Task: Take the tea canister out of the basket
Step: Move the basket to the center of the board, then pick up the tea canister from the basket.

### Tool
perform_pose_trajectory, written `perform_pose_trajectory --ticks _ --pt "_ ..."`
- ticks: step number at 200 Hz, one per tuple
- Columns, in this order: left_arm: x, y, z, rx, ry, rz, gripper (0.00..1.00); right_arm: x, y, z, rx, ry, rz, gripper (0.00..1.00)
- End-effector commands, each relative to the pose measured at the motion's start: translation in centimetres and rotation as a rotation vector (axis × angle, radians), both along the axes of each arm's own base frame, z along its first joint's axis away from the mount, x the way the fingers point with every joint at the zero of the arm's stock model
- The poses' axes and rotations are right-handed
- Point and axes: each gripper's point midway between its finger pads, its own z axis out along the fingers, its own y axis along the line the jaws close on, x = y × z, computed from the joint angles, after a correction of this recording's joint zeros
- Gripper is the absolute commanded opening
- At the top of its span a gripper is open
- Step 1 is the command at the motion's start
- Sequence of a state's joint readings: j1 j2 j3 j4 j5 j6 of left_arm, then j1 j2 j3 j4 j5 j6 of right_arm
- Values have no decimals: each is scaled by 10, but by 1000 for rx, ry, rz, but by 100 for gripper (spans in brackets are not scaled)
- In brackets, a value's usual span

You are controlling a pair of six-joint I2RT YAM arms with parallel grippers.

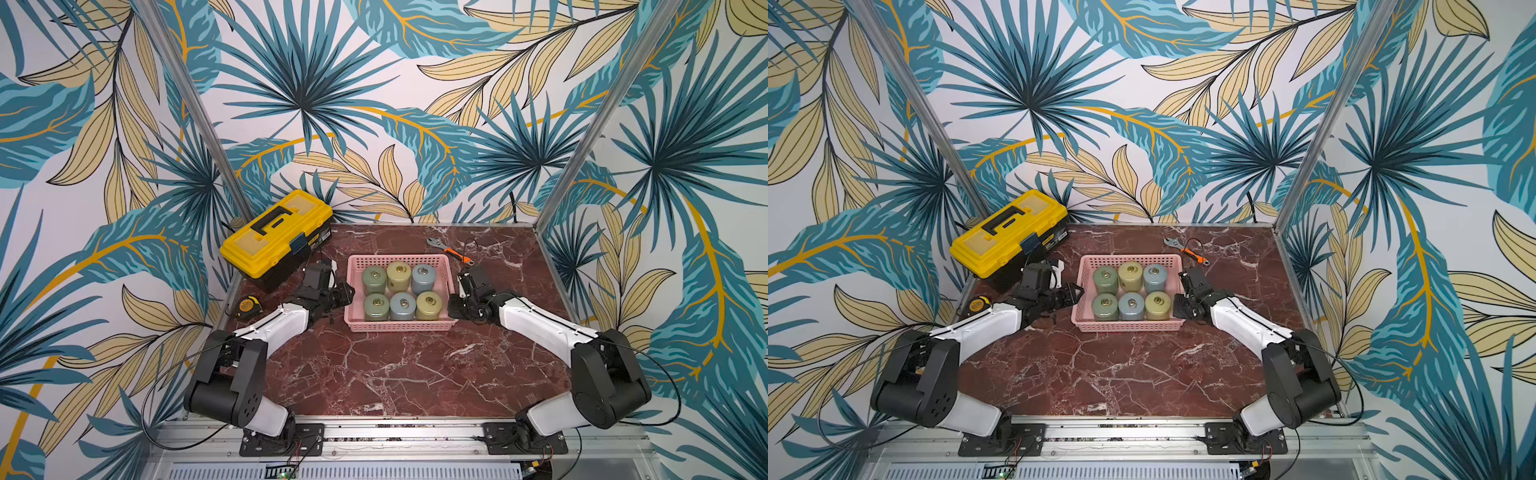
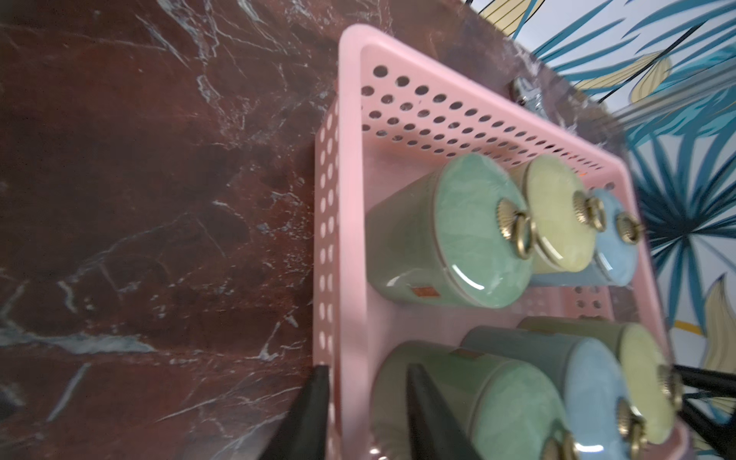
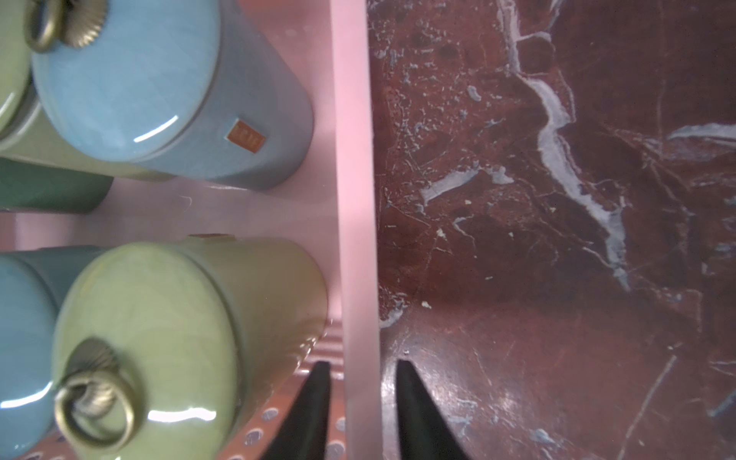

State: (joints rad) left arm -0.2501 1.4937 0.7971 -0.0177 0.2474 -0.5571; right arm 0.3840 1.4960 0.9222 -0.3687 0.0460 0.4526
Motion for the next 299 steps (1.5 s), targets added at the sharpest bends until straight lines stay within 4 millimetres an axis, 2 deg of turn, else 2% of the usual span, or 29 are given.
perform_pose_trajectory --ticks 1,22,42,55,71,87,96,157,190,228,299 --pt "10 -7 35 -31 -101 -17 50 -6 -8 6 -8 -8 -29 52" --pt "9 -3 45 -23 -121 -5 64 -9 -12 14 -30 -20 -23 60" --pt "5 3 54 3 -138 12 83 -13 -13 25 -40 -39 12 69" --pt "1 7 60 20 -155 20 100 -16 -11 33 -47 -48 54 74" --pt "-5 13 65 39 -173 23 100 -20 -9 42 -60 -58 114 79" --pt "-13 16 69 56 -191 15 100 -24 -3 49 -58 -73 182 95" --pt "-16 17 72 62 -208 11 100 -26 -1 53 -62 -81 211 99" --pt "-30 21 72 135 -339 -49 100 -28 17 61 -67 -90 349 99" --pt "-37 16 67 90 -406 -69 100 -23 30 61 -67 -99 415 99" --pt "-41 20 60 67 -439 -38 100 -14 45 54 -71 -73 475 99" --pt "-42 27 64 112 -434 -18 100 -4 59 37 -113 -25 558 99"
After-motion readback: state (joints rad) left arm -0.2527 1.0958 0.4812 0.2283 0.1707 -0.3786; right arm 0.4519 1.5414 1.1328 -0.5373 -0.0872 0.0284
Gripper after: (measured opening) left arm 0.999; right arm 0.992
